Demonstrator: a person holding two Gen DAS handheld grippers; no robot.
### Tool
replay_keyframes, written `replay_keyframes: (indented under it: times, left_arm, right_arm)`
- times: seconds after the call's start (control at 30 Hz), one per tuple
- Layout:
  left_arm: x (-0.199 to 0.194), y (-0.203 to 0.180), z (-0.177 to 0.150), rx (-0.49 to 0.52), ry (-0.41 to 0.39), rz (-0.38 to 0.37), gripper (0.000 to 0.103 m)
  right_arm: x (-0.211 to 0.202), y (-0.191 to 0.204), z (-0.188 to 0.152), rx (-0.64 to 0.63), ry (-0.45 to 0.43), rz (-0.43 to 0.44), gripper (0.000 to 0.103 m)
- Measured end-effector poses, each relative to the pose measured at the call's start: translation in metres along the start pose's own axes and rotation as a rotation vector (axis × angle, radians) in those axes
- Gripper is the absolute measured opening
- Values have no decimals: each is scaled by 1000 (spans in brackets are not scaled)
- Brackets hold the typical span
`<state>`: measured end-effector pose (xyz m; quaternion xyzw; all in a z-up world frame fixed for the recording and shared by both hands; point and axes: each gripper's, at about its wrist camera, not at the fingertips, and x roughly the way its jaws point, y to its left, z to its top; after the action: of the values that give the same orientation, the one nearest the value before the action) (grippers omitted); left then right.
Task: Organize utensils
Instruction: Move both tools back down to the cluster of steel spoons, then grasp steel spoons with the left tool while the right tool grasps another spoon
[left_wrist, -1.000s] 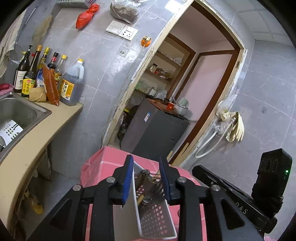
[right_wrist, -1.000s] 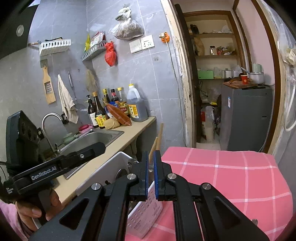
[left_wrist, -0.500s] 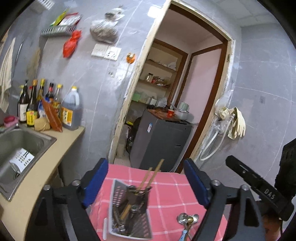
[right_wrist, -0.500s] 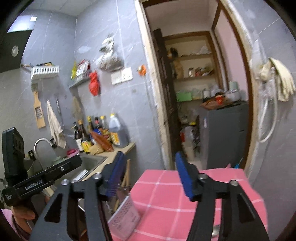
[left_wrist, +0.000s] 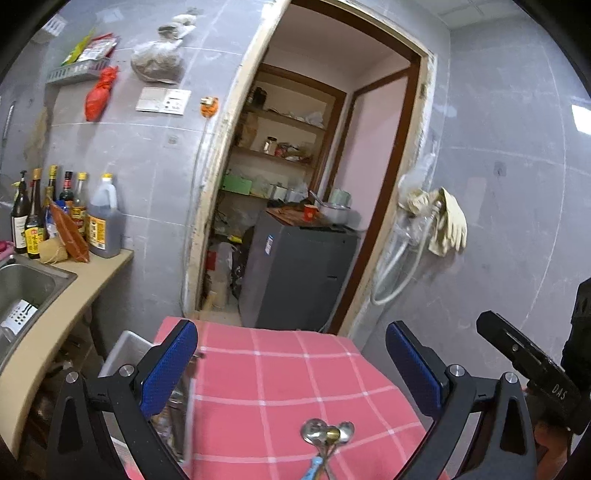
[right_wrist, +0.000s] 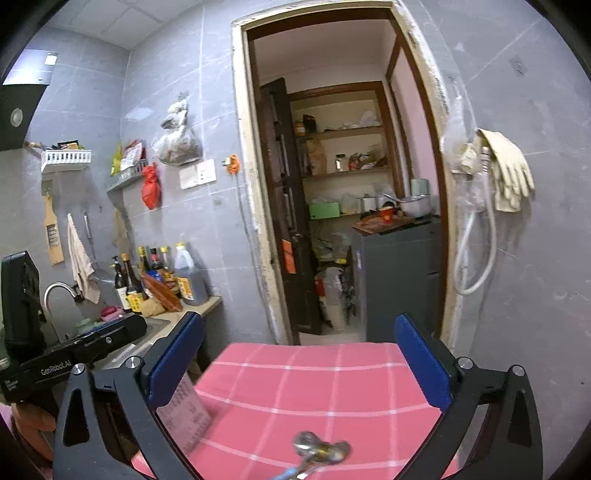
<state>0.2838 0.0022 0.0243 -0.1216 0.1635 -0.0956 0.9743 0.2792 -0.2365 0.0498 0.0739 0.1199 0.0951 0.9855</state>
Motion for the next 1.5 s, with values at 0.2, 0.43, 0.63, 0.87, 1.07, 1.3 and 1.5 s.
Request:
replay_keyframes:
  times: [0.2,0.43,0.63,0.87,1.07,1.3,1.5]
  left_arm:
    - [24,-29,-24,45,77,1,103]
    - [62,-36,-65,28,212,17,103]
    - [94,-26,-102,-10,300,34,103]
    - [133,-7,-138,-51,400,58,103]
    - [152,0,-151,-55,459,22,102]
    - [177,4,-158,-100,529,-63,73]
    - [185,5,-163,-116,544,-101,60]
  right_arm:
    - [7,-46,-21,10,69,-29,102]
    - [33,-91,-60,37,198,-37,102]
    - [64,-110,-104,83,305,-1,102]
    - [100,-112,-153,135,387,44,101]
    - [126,-104,-173,135,448,92,73]
    - [147,-94,-189,128,516,160,40]
    - [159,-85,-200,133,563,201,29]
